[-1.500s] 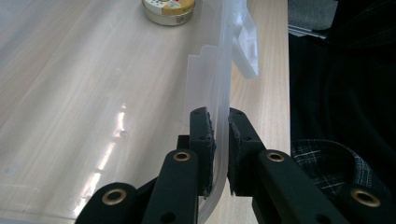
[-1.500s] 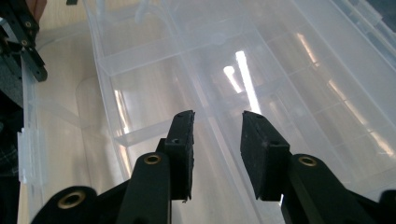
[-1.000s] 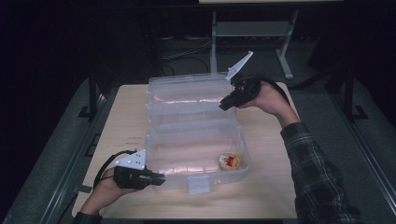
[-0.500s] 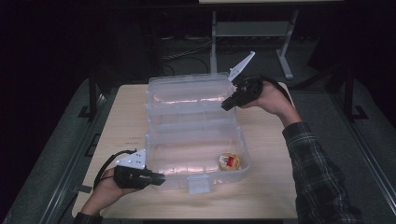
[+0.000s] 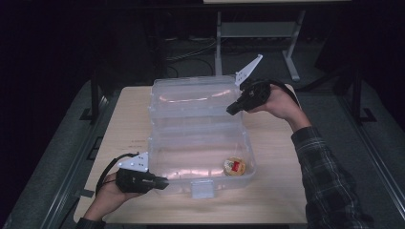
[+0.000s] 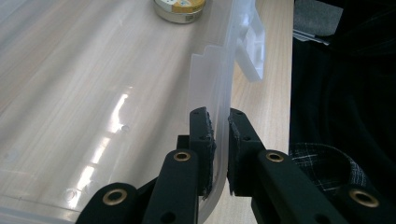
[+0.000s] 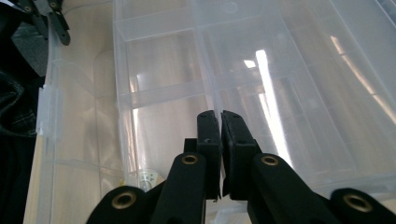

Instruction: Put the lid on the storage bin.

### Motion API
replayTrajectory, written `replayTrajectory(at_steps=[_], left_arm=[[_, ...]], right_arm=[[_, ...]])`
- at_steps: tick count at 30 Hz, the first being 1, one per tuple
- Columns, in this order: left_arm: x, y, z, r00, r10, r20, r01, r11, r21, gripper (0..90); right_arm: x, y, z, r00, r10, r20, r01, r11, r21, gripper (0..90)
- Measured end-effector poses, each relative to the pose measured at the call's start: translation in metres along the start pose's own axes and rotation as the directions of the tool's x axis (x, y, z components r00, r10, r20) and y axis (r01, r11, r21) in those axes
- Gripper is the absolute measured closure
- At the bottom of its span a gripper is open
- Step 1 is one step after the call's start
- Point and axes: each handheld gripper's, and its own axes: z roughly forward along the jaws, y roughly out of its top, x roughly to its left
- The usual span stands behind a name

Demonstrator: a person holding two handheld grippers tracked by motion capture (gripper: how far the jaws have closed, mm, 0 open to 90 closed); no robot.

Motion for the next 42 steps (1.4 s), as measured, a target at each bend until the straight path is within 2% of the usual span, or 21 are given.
replayTrajectory(at_steps=[15, 25, 42], left_arm=[[0.000, 0.000, 0.000, 0.9995, -0.030, 0.006, 0.030, 0.9996, -0.003, 81.3], [0.000, 0.000, 0.000, 0.9992, -0.039, 0.010, 0.039, 0.9992, 0.000, 80.4], [0.001, 0.000, 0.000, 0.9985, -0.052, 0.013, 0.052, 0.9986, 0.001, 79.0]], right_arm=[[0.016, -0.004, -0.006, 0.9992, -0.039, -0.005, 0.039, 0.999, -0.015, 88.9], [0.028, -0.010, -0.011, 0.9989, -0.047, -0.003, 0.047, 0.999, -0.020, 89.4], [0.056, -0.018, -0.015, 0.9962, -0.087, -0.001, 0.087, 0.995, -0.039, 89.7]])
